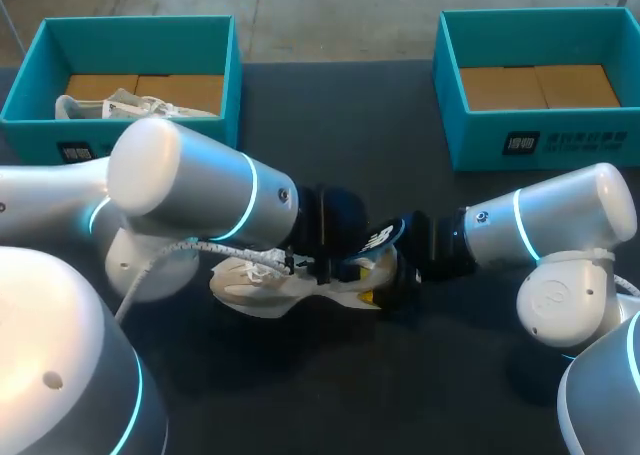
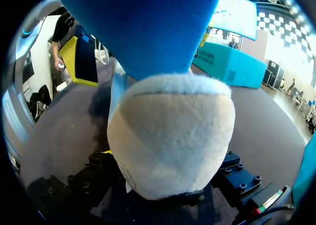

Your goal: Take the shoe out of the shoebox, open the shoe tongue, remove and reinsert the insole, then place the shoe into the shoebox

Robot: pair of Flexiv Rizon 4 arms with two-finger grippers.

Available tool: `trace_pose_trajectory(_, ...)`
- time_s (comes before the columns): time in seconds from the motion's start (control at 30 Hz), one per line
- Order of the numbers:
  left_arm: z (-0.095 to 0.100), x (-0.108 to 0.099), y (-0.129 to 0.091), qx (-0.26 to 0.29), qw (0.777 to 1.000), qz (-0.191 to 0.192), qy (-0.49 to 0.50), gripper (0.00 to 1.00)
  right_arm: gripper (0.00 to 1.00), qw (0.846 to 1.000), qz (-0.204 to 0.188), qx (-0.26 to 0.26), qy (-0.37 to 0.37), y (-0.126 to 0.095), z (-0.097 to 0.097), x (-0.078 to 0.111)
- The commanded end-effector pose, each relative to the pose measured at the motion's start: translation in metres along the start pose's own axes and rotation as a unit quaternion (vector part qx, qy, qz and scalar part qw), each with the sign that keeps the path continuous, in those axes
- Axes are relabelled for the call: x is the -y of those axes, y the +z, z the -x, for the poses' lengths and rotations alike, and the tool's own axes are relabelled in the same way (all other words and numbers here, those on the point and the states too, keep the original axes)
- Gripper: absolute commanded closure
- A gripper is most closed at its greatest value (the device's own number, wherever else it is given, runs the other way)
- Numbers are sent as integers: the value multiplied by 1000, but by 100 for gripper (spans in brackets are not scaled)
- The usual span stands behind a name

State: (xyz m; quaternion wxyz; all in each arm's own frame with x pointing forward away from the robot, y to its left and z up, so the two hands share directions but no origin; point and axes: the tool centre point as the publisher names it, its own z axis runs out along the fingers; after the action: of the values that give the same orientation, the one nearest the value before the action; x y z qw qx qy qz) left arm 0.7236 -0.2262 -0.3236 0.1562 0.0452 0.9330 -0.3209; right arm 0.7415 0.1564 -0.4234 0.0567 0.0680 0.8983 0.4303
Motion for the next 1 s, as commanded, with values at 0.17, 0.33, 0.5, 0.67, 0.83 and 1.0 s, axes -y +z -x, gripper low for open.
trace_pose_trajectory(0.17,6,0,11,-2,1000,10,-4,23,100,1000,-3,2,0,1,-2,0)
trace_pose_trajectory(0.33,8,-1,16,-9,1000,12,-6,38,100,1000,-3,2,0,1,-2,0)
trace_pose_trajectory(0.5,7,-2,18,-13,1000,13,-8,59,100,1000,-3,2,0,1,-2,0)
trace_pose_trajectory(0.67,6,-3,18,-19,1000,12,-8,73,100,1000,-3,2,0,1,-2,0)
trace_pose_trajectory(0.83,4,-6,15,-31,999,9,-12,100,100,1000,-3,2,0,1,-2,0)
trace_pose_trajectory(1.0,4,-4,6,-43,999,3,-16,100,100,1000,-3,2,0,1,-2,0)
